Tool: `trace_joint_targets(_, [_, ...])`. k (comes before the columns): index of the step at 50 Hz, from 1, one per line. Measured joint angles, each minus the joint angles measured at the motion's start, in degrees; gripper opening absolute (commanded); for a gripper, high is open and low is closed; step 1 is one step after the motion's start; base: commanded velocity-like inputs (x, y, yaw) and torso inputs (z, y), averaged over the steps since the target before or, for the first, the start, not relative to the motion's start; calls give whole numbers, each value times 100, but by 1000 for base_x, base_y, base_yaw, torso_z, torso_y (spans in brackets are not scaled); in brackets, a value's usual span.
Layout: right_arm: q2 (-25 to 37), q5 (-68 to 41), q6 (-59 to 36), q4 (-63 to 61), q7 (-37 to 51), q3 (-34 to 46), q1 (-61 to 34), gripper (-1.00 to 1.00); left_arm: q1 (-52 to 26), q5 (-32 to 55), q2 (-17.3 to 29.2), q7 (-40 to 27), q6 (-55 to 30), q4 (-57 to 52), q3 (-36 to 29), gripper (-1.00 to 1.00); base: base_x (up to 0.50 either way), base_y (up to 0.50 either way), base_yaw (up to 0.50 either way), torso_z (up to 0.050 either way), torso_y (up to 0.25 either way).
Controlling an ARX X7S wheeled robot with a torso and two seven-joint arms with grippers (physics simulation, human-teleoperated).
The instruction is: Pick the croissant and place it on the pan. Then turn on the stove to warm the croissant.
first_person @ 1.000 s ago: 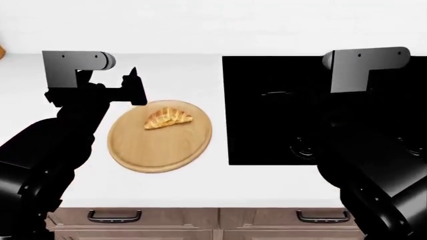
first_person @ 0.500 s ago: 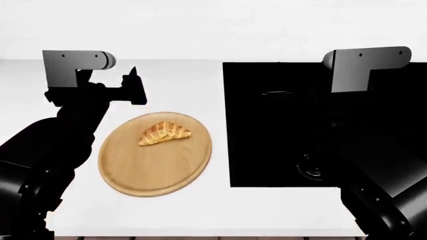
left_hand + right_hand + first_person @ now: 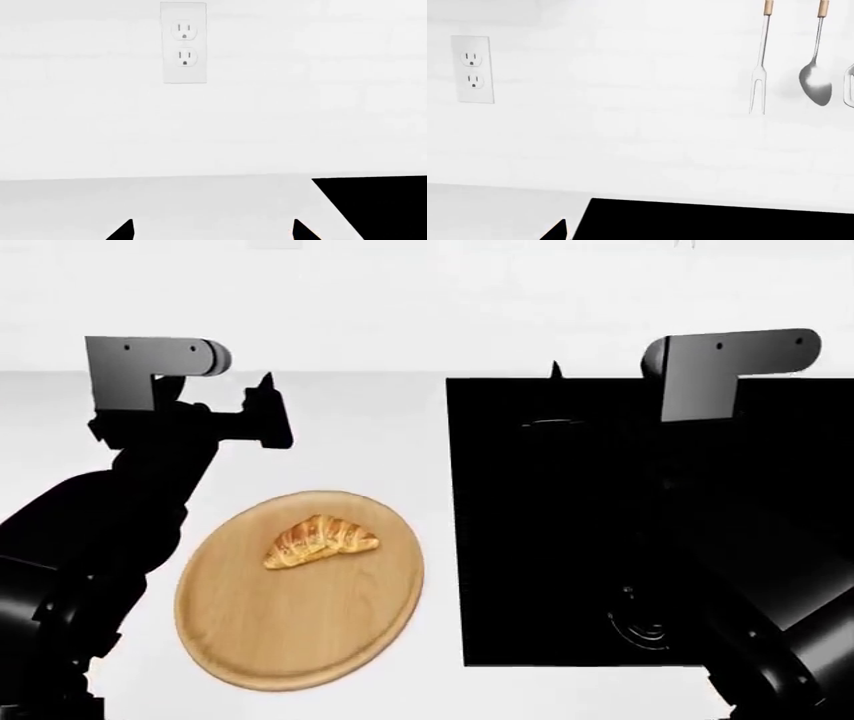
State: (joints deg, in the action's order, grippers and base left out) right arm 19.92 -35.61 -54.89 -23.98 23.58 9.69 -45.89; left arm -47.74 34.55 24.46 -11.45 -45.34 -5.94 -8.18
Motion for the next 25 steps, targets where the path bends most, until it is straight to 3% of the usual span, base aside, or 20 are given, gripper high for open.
trace_joint_targets(8, [23, -31, -8, -19, -28, 30, -48, 100, -403, -4, 92, 404, -171, 358, -306, 100, 0, 0, 0, 0, 0])
trace_joint_targets(25, [65, -89, 100, -76, -54, -37, -15, 100, -2214, -445, 252, 2087, -555, 2146, -1658, 100, 0, 0, 0, 0, 0])
